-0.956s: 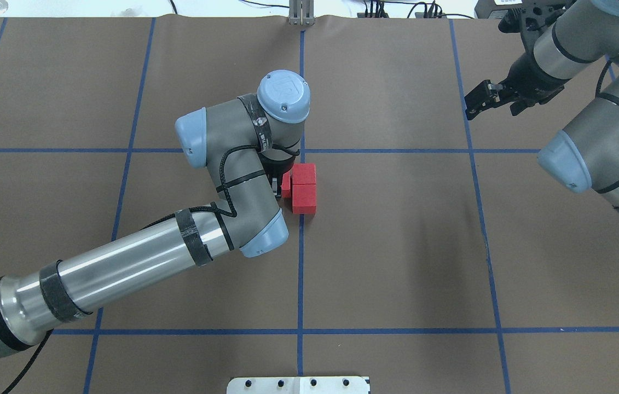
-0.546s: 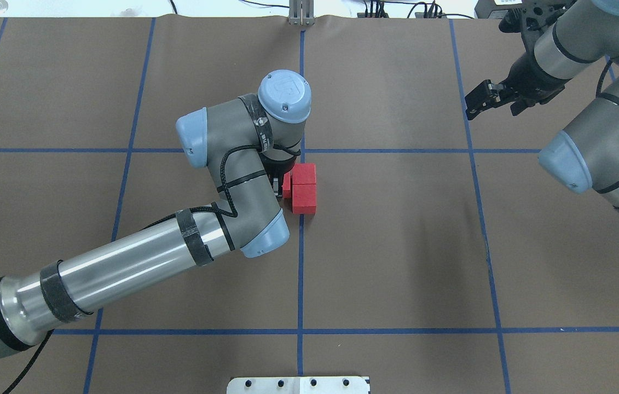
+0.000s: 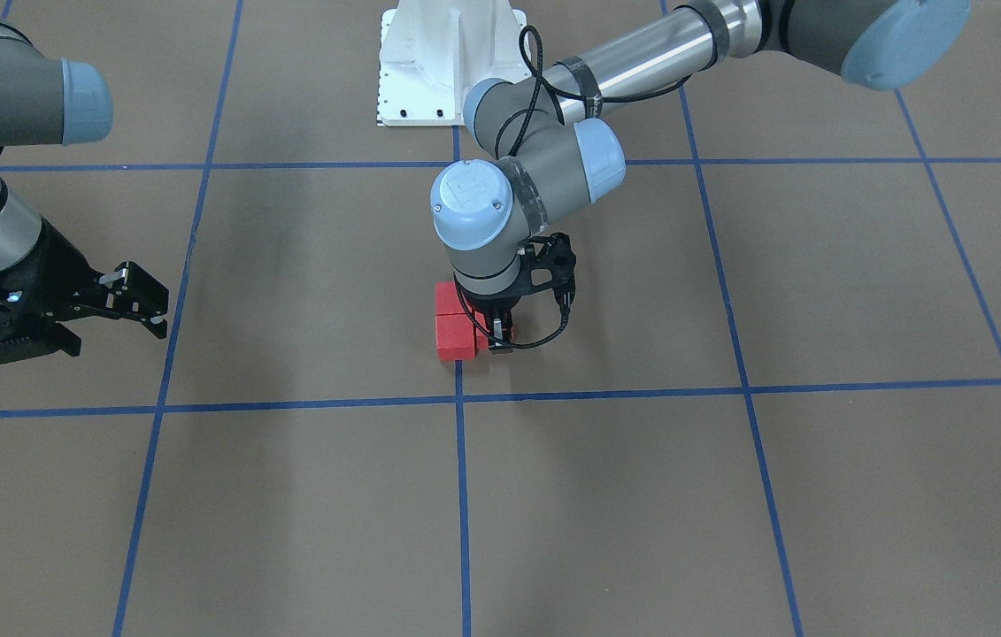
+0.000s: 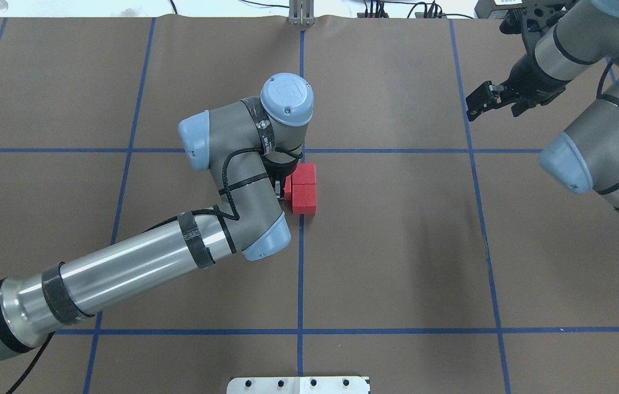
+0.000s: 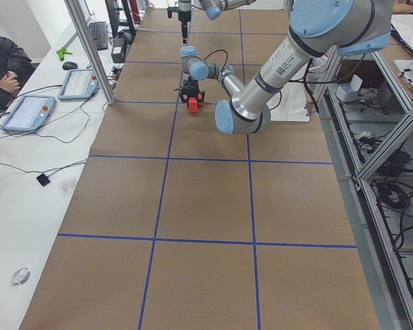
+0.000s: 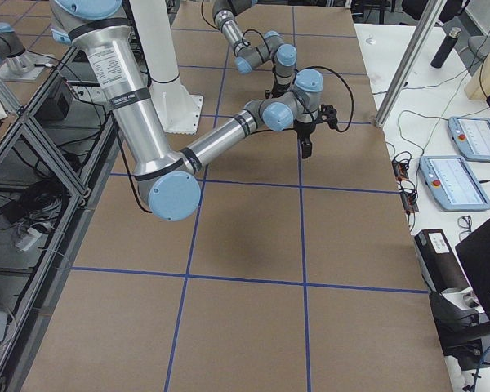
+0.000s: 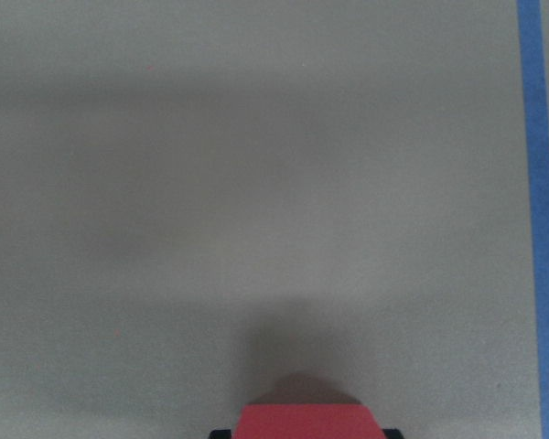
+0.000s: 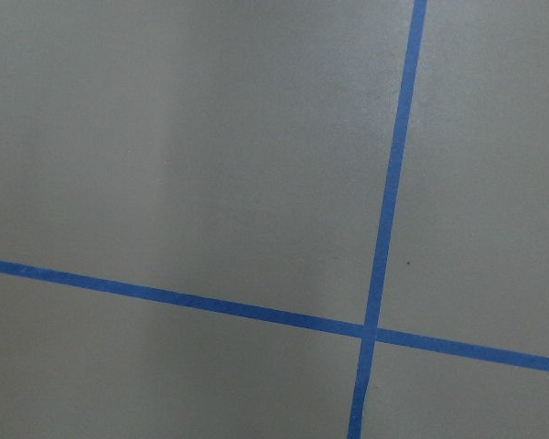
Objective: Form red blocks into L shape at center
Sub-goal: 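Press the held red cube against the farther center cube with the left gripper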
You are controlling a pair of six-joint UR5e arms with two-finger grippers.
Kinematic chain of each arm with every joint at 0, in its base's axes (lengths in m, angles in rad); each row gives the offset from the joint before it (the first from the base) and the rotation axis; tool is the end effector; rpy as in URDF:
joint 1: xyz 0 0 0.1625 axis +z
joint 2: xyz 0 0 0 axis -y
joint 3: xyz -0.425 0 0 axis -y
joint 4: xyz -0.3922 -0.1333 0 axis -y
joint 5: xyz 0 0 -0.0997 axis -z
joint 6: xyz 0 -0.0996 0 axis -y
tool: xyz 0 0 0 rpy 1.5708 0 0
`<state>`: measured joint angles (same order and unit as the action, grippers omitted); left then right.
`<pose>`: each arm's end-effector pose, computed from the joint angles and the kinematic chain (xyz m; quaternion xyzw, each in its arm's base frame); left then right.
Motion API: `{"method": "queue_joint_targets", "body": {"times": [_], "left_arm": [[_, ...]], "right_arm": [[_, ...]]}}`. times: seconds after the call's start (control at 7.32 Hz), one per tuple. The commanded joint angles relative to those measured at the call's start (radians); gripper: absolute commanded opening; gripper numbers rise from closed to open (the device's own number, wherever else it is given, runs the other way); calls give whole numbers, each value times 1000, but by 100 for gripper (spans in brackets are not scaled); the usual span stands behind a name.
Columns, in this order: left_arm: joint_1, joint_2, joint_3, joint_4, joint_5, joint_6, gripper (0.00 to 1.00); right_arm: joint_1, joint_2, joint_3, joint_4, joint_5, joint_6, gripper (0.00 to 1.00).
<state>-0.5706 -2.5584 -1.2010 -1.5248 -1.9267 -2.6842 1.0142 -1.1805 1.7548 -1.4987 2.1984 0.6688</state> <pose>0.6274 -0.5198 0.1939 -0.2380 0.2219 -0.6711 0.6661 -0.2636 -0.5652 0.3468 0.0788 -0.4132 -0.0473 0.9060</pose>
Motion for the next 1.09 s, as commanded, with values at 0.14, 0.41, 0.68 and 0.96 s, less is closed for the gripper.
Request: {"method": "queue_joint_targets", "body": {"times": [0.14,0.41,0.68,0.96], "left_arm": [[3,-5,0,3,0,-8,53],[1,-3,0,3,0,-8,53],[0,-3,1,3,0,-6,53],[-2,-5,0,3,2,-6,53]], "right_arm": [[0,-1,0,0,0,0,99],[-2,-1,0,2,0,0,99],[-3,-1,0,2,0,0,99],[-5,-1,0,2,0,0,99]]}}
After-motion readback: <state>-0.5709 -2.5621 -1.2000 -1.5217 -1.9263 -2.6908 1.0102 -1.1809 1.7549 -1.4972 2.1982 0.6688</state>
